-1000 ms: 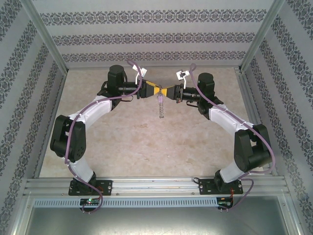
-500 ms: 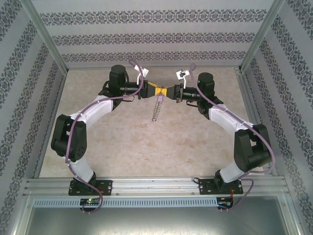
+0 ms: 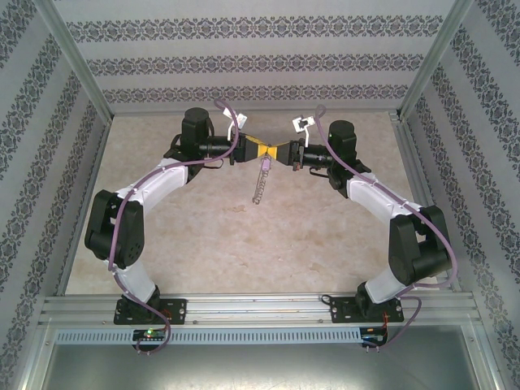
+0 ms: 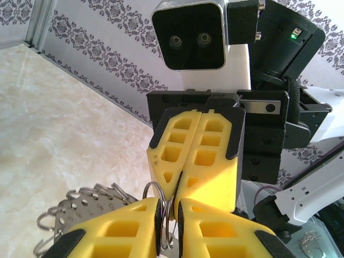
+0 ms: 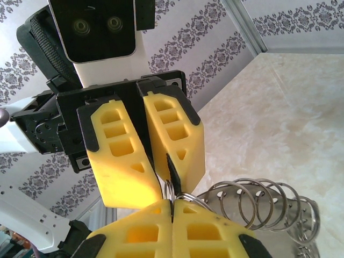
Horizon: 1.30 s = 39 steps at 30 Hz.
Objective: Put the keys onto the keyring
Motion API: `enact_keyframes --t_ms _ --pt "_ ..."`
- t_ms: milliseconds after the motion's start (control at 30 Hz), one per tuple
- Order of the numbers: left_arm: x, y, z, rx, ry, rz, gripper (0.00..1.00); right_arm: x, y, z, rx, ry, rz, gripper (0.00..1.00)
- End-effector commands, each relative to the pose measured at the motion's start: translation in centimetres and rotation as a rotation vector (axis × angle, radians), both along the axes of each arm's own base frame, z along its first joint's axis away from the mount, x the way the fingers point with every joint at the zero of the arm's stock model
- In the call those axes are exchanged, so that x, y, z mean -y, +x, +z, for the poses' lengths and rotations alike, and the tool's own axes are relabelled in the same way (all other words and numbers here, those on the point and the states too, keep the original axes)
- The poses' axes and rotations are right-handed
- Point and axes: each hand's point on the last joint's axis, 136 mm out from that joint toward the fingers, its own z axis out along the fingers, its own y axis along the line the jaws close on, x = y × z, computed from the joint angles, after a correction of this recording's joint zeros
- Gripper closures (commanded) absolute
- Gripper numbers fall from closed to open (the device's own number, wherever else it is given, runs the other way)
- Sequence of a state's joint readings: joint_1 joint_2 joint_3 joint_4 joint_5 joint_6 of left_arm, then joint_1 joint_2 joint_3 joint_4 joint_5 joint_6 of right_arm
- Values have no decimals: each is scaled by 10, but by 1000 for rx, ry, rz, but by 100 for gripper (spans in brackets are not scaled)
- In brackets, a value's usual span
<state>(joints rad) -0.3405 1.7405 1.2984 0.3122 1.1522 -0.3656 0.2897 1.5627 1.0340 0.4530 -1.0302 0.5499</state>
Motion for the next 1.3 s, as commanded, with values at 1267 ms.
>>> enact_keyframes --t_ms 1267 --pt "6 -10 16 58 -51 -46 88 1 13 15 60 29 -16 100"
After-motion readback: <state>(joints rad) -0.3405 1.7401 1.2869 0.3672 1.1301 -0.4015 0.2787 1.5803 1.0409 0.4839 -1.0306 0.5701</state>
